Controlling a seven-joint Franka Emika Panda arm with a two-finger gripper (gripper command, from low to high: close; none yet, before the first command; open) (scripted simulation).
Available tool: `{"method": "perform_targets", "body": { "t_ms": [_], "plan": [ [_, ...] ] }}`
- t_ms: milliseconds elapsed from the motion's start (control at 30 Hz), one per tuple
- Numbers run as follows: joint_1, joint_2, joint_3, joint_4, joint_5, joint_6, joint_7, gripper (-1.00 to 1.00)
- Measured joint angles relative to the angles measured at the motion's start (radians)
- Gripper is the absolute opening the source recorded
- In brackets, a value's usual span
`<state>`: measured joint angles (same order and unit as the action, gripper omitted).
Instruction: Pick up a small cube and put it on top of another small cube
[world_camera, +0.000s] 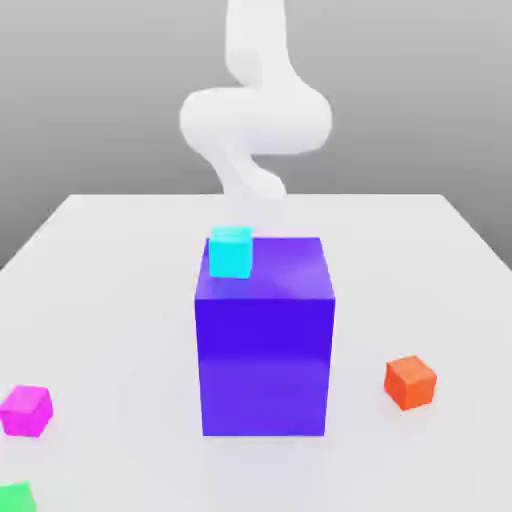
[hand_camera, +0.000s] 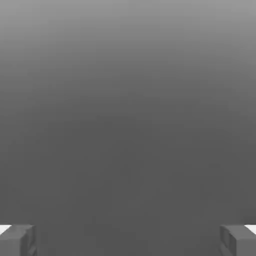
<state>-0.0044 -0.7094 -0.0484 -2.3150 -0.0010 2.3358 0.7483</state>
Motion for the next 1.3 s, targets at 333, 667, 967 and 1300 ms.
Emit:
{"method": "perform_targets", "body": {
  "t_ms": [333,667,967,1300],
  "plan": [
    [-0.020,0.361,-0.218,-0.061,0.038,0.147,-0.240,0.00],
    [-0.128,0.733,-0.367,-0.120,0.187,0.286,-0.556,0.00],
    [-0.307,1.066,-0.307,-0.137,0.343,0.437,-0.811,0.00],
    [-0.378,1.161,-0.225,-0.114,0.408,0.506,-0.863,-1.00]
  ]
}}
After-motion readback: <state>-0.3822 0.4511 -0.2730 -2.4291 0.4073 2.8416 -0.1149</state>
